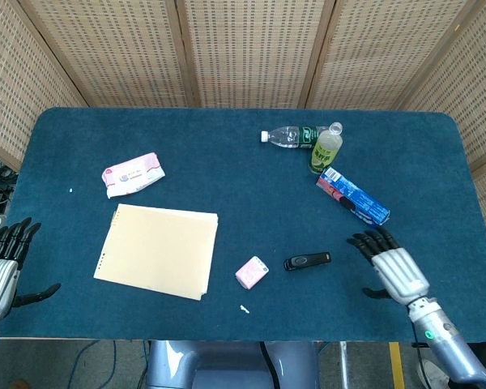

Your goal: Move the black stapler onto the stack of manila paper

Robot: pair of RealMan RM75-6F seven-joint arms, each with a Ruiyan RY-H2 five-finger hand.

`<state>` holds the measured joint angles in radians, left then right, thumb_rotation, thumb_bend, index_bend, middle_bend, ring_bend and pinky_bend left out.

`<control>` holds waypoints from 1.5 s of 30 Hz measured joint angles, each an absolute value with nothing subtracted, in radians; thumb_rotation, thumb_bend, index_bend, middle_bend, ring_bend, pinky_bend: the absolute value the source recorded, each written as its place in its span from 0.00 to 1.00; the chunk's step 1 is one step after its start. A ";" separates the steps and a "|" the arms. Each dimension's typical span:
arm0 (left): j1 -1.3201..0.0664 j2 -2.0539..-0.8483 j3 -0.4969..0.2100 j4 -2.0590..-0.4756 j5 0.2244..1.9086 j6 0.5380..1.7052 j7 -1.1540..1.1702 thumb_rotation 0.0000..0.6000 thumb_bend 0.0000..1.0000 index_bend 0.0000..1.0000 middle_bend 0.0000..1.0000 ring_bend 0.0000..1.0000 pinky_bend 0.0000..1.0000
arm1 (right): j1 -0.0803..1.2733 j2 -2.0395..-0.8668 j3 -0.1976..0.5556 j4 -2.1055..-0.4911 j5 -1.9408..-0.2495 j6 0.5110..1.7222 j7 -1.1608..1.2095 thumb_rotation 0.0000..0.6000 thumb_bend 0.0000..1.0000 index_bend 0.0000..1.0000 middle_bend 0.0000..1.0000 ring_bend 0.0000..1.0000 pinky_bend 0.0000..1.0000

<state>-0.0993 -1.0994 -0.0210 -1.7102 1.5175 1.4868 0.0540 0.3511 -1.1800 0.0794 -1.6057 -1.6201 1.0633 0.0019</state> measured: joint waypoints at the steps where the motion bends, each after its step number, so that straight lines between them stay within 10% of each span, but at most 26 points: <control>1: -0.101 -1.101 -0.022 -1.709 1.514 1.483 0.055 1.00 0.00 0.00 0.00 0.00 0.00 | 0.374 -1.204 0.083 -1.591 -1.613 1.032 -0.001 1.00 0.15 0.25 0.32 0.26 0.15; 18: -0.132 -1.124 -0.047 -1.674 1.440 1.409 0.054 1.00 0.00 0.00 0.00 0.00 0.00 | 0.533 -1.480 0.115 -1.363 -1.495 0.879 -0.084 1.00 0.40 0.43 0.42 0.35 0.28; 29: -0.139 -1.126 -0.051 -1.666 1.427 1.392 0.044 1.00 0.00 0.00 0.00 0.00 0.00 | 0.559 -1.567 0.088 -1.236 -1.516 0.893 -0.054 1.00 0.49 0.65 0.65 0.59 0.49; 45: -0.150 -1.124 -0.055 -1.663 1.412 1.368 0.025 1.00 0.00 0.00 0.00 0.00 0.00 | 0.613 -1.553 0.189 -1.278 -1.388 0.875 -0.049 1.00 0.57 0.67 0.67 0.62 0.51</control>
